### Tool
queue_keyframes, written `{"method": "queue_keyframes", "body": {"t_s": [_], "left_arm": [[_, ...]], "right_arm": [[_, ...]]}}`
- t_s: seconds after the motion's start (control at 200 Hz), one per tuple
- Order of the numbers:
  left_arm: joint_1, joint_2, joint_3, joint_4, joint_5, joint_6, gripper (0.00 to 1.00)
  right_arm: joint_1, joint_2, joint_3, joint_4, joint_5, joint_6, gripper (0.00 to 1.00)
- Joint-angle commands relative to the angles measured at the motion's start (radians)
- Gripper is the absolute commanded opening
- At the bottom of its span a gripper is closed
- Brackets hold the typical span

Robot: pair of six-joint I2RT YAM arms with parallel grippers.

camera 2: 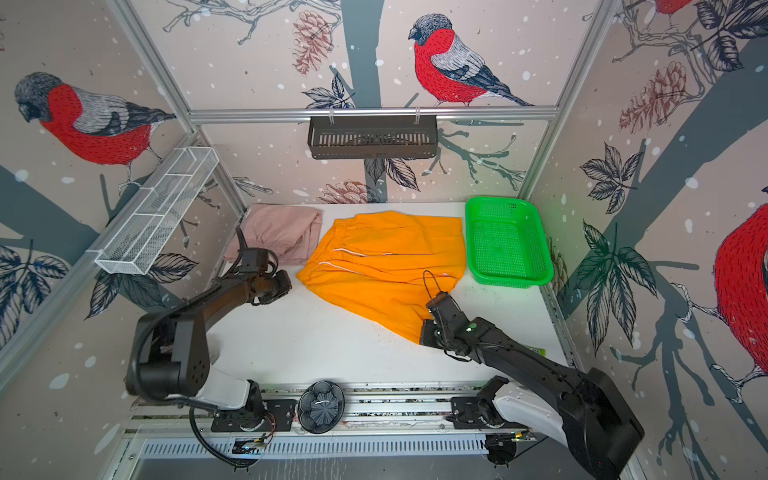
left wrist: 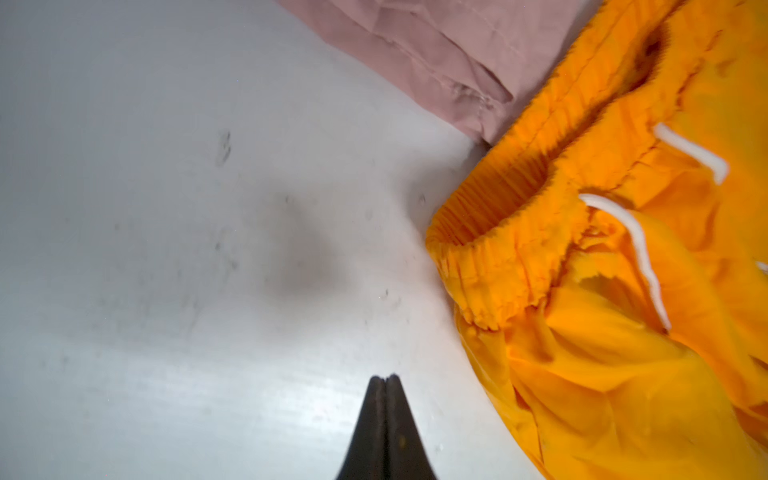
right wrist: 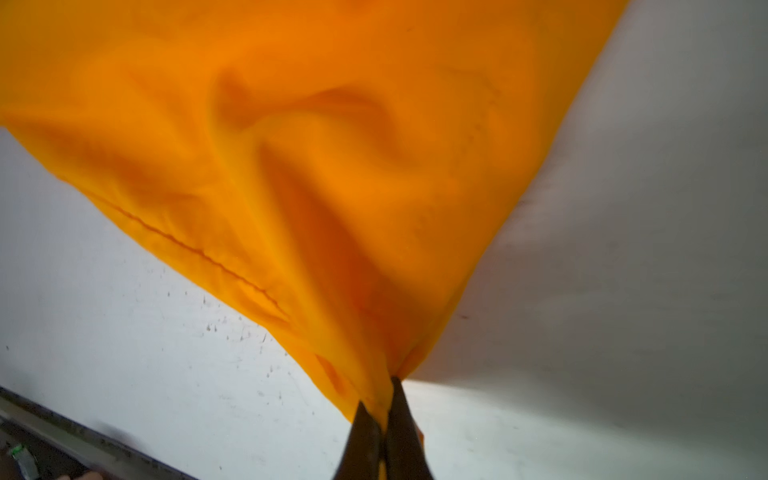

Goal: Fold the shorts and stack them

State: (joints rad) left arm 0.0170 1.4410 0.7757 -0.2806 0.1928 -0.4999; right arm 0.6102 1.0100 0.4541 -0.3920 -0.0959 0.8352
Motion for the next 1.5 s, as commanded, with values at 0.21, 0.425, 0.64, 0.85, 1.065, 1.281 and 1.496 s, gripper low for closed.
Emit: {"method": "queue_keyframes", "body": {"t_s": [0.21, 0.425, 0.64, 0.85, 1.065, 1.281, 1.496], "left_arm": [[-0.004, -0.061, -0.060, 0.122, 0.157, -0.112, 0.89], [-0.011, -0.078, -0.083, 0.171, 0.218, -0.136, 0.98], [-0.011, -0.068, -0.120, 0.251, 0.208, -0.147, 0.96], [-0.012, 0.003, -0.145, 0.377, 0.238, -0.153, 0.88], [-0.026, 0.068, -0.131, 0.447, 0.246, -0.130, 0.88], [-0.079, 0.125, -0.093, 0.408, 0.202, -0.071, 0.90], [-0.082, 0.164, -0.073, 0.361, 0.151, -0.029, 0.63]], "right_arm": [[-0.294, -0.087, 0.068, -0.191, -0.143, -0.071, 0.50], [-0.300, -0.150, 0.140, -0.325, -0.193, 0.055, 0.59], [-0.116, -0.327, 0.001, -0.252, -0.215, 0.404, 0.59], [0.108, -0.390, -0.150, -0.024, -0.002, 0.675, 0.62], [0.117, -0.337, -0.249, 0.113, 0.076, 0.690, 0.62], [0.103, -0.450, -0.286, 0.050, 0.216, 0.697, 0.57], [0.077, -0.458, -0.348, 0.165, 0.243, 0.669, 0.37]]}}
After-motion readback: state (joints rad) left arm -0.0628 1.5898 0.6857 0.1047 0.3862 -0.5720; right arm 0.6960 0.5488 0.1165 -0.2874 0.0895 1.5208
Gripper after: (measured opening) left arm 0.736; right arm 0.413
